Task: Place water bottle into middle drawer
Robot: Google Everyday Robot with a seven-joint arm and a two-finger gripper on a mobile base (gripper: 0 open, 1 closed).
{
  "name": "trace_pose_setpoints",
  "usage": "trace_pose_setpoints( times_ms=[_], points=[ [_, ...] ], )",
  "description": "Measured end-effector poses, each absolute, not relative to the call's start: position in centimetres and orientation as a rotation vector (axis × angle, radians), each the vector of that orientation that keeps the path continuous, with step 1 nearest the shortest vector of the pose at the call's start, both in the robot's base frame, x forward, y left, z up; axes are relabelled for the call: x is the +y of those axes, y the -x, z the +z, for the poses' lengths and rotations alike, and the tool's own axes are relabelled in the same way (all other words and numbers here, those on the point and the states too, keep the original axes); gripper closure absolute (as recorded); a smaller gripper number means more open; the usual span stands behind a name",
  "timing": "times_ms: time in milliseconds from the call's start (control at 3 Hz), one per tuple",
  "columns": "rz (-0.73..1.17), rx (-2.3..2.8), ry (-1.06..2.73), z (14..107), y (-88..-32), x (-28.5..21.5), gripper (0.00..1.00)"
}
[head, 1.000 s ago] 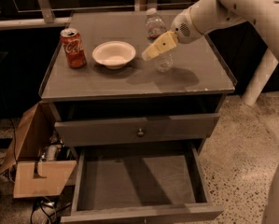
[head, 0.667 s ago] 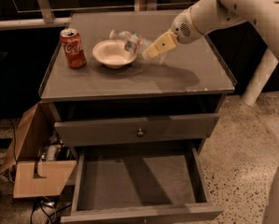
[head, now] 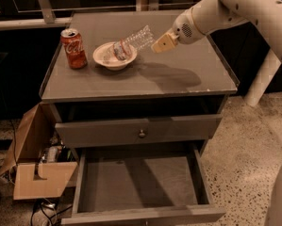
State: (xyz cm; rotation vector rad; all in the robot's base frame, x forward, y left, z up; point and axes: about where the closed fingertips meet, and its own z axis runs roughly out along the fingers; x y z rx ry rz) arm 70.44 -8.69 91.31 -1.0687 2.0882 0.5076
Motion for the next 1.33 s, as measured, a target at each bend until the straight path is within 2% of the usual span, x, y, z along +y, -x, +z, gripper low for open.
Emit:
trace_pose_setpoints(
  times_ms=[333,667,1000,1333],
  points=[
    [0.508,2.088,1.069,91.31,-70.44,-8.69,0.86],
    [0.508,2.088,1.069,91.31,-70.44,-8.69,1.0],
    [0.508,2.088,1.069,91.31,-70.44,-8.68,0.82],
    [0.508,2.088,1.069,91.3,-70.44,-8.68,0.58]
  ],
)
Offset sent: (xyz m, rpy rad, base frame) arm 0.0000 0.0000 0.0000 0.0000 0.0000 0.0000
